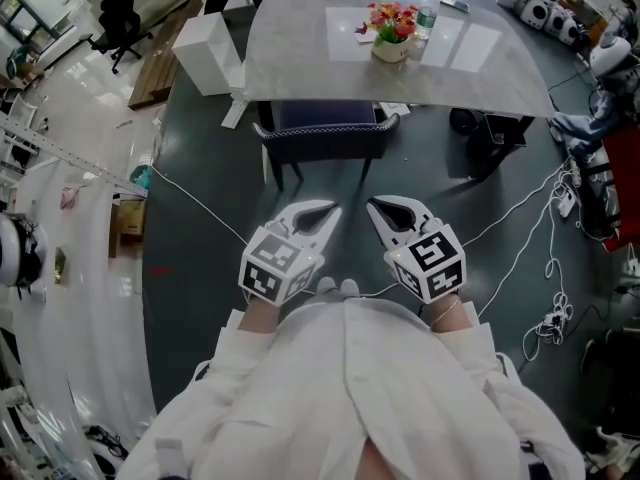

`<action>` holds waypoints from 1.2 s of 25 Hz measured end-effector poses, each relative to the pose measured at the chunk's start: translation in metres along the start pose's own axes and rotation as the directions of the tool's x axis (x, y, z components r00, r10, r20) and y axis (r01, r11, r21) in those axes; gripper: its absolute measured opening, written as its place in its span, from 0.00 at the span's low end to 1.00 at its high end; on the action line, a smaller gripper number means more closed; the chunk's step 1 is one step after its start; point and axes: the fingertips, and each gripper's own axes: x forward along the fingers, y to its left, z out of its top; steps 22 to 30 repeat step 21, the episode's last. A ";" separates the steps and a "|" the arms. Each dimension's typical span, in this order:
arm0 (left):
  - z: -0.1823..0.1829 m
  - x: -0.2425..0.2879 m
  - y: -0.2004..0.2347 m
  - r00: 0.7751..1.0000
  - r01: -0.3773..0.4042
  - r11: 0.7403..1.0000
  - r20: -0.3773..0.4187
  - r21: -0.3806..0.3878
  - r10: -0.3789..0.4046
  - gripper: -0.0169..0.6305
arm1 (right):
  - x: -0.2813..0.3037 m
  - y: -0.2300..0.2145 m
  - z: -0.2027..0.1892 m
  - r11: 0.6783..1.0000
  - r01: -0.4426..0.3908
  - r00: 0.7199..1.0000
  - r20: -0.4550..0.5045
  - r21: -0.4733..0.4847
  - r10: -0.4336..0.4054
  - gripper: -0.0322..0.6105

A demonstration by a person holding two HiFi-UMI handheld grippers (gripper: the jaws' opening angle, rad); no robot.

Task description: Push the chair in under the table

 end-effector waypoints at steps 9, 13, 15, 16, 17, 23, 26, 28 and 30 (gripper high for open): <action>0.000 0.002 -0.008 0.999 0.050 0.999 -0.007 0.006 -0.050 0.05 | 0.002 0.002 -0.009 1.000 -0.013 1.000 0.002 0.015 0.013 0.10; 0.003 0.003 -0.010 0.998 0.062 0.998 -0.002 0.005 -0.062 0.05 | 0.004 0.000 -0.007 1.000 -0.013 1.000 0.000 0.011 0.013 0.10; 0.002 0.004 -0.010 0.998 0.063 0.998 -0.003 0.008 -0.063 0.05 | 0.005 0.002 -0.005 1.000 -0.020 1.000 0.002 0.006 0.020 0.10; 0.002 0.004 -0.010 0.998 0.063 0.998 -0.004 0.008 -0.063 0.05 | 0.005 0.003 -0.005 1.000 -0.028 1.000 0.003 0.001 0.028 0.10; 0.002 0.005 -0.010 0.998 0.061 0.998 -0.005 0.010 -0.061 0.05 | 0.006 0.004 -0.004 0.999 -0.035 0.999 0.005 -0.003 0.035 0.10; 0.004 0.007 -0.009 0.998 0.056 0.998 -0.007 0.016 -0.056 0.05 | 0.006 0.004 -0.004 0.999 -0.047 0.999 0.011 -0.012 0.047 0.10; 0.004 0.007 -0.009 0.998 0.056 0.998 -0.007 0.016 -0.056 0.05 | 0.006 0.004 -0.004 0.999 -0.047 0.999 0.011 -0.012 0.047 0.10; 0.004 0.007 -0.009 0.998 0.056 0.998 -0.007 0.016 -0.056 0.05 | 0.006 0.004 -0.004 0.999 -0.047 0.999 0.011 -0.012 0.047 0.10; 0.004 0.007 -0.009 0.998 0.056 0.998 -0.007 0.016 -0.056 0.05 | 0.006 0.004 -0.004 0.999 -0.047 0.999 0.011 -0.012 0.047 0.10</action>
